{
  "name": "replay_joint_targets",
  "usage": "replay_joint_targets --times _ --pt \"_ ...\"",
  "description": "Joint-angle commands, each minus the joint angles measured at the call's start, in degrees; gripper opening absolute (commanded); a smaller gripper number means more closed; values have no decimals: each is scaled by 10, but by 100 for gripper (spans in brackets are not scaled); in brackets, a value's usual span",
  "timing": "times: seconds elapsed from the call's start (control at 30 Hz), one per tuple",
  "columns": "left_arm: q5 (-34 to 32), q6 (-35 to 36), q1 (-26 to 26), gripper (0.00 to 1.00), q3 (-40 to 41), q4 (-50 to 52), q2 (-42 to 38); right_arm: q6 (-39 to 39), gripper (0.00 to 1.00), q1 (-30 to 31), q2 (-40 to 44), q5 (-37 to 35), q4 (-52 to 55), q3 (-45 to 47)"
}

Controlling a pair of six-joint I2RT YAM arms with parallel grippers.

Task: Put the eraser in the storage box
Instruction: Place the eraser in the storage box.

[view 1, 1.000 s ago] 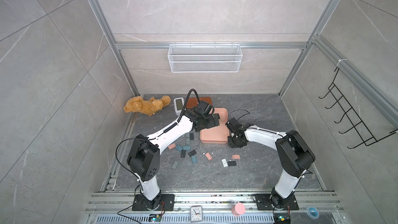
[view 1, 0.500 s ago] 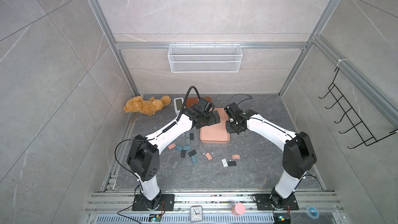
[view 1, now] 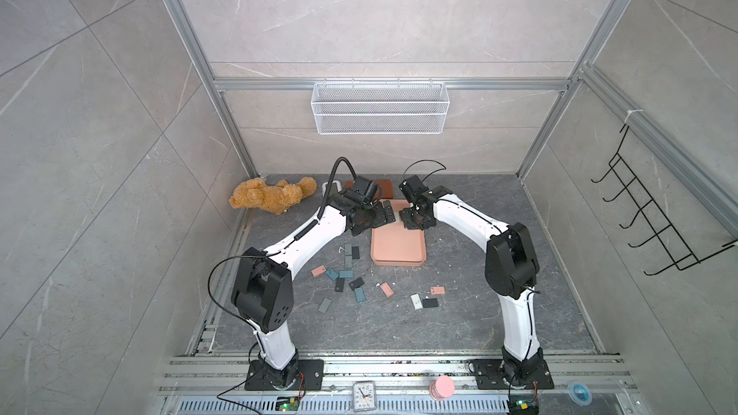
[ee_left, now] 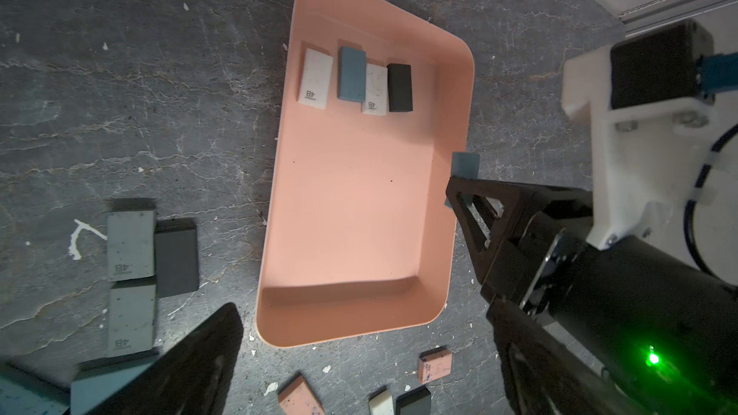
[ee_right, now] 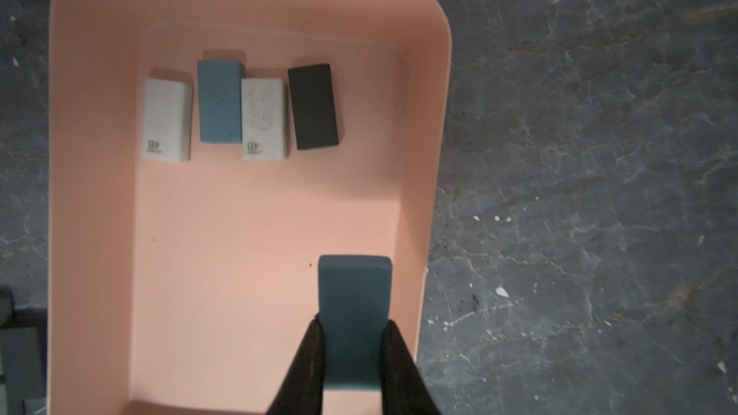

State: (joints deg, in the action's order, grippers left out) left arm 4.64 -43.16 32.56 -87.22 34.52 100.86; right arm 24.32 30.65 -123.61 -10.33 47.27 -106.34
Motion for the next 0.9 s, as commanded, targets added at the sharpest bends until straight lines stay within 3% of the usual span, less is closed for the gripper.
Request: replay_joint_targets --times 0.0,0.6,0.87 --pt "21 22 -16 99 1 11 -7 -13 22 -2 -46 1 34 -57" --pt "47 42 -54 99 -29 31 27 -72 23 -29 -204 -14 100 -256" --pt "50 41 -55 99 -30 35 33 -81 23 -41 -222 -12 105 -275"
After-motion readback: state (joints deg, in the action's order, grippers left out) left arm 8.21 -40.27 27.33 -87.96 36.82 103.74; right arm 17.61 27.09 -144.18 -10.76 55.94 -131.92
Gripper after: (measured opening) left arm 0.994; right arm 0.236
